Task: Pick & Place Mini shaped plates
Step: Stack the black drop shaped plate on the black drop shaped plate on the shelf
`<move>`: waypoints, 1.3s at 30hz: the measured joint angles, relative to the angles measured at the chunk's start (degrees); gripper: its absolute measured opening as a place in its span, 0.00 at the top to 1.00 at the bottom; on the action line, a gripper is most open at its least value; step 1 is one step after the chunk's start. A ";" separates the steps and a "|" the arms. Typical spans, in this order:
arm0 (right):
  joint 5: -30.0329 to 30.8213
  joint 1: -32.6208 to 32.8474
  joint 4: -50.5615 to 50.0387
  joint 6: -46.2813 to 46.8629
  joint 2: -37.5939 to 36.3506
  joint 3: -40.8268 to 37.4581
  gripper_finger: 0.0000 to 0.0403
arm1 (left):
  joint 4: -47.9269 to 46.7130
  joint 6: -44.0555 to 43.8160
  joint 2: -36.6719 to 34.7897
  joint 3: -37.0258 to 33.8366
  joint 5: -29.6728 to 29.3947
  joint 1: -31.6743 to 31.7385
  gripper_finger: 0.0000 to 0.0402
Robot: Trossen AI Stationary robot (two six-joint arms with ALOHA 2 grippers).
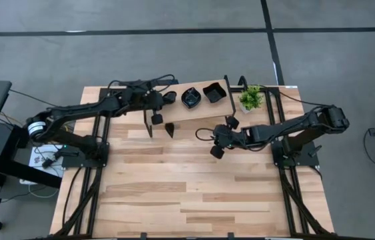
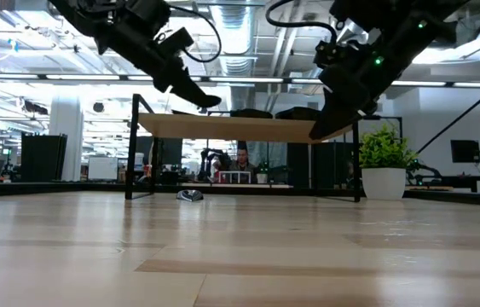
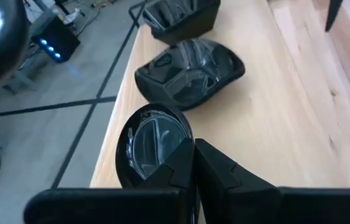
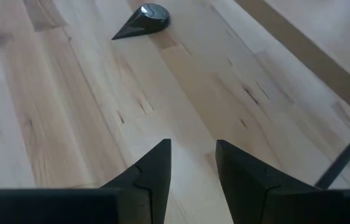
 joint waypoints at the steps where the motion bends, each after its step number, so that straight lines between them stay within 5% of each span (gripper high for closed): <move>1: 0.00 0.00 0.00 0.00 0.00 0.00 0.70 | 0.04 0.12 0.30 0.00 -0.04 0.02 0.96; 27: -0.07 0.11 -0.75 0.04 0.00 0.00 0.70 | 0.17 0.15 0.71 0.00 -4.26 0.04 0.96; 39: -0.09 0.13 -0.76 0.04 0.00 0.00 0.70 | 0.13 0.13 0.69 0.00 -4.26 0.04 0.87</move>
